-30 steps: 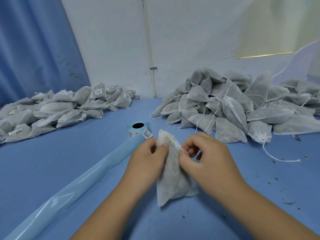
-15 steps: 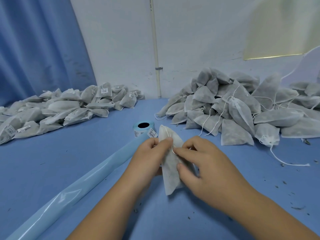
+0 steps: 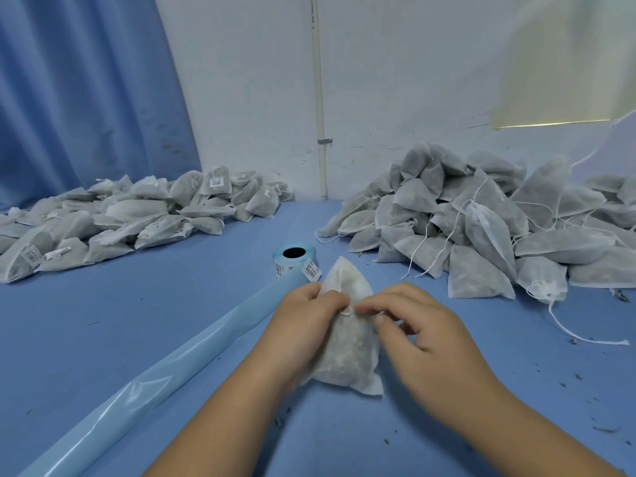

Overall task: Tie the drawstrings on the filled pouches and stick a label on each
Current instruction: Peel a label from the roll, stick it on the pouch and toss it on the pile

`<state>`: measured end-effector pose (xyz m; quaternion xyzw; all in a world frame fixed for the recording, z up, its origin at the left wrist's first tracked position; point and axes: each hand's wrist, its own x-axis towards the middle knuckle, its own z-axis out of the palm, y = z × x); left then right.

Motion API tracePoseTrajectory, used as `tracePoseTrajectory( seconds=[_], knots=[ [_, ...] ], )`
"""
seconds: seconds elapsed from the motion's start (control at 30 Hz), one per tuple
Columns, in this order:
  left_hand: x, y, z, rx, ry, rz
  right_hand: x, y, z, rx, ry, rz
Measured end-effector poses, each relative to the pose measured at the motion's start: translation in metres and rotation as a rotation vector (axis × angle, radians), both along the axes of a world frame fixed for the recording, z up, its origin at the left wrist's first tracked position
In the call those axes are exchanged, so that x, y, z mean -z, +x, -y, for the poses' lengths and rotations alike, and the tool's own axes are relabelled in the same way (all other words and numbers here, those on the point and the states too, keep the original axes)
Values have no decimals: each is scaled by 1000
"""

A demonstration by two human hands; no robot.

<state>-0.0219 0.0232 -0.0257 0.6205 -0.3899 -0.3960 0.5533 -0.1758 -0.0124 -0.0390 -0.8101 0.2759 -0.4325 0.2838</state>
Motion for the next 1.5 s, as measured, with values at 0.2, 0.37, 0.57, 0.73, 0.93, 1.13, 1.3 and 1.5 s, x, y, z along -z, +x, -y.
tracePoseTrajectory(
  seconds=[0.2, 0.37, 0.57, 0.73, 0.93, 1.13, 1.3, 1.5],
  knots=[
    [-7, 28, 3, -195, -17, -34, 6, -4, 5, -7, 113, -11],
    [-10, 56, 6, -351, -41, -171, 13, 11, 9, -1, 241, -76],
    [-12, 86, 0, -438, -35, -286, 8, 47, 38, 48, 397, -95],
    [-9, 95, 0, -417, 12, -320, 0, 90, 78, 149, 485, -21],
    [-9, 101, 5, -428, 24, -338, 9, 129, 117, 283, 480, 18],
    [-11, 101, 6, -374, 26, -325, 22, 132, 135, 366, 418, -59],
    [-8, 99, 10, -386, 32, -262, 23, 139, 138, 346, 344, -184],
    [-5, 94, 13, -365, 48, -192, 25, 141, 133, 304, 300, -241]
  ],
)
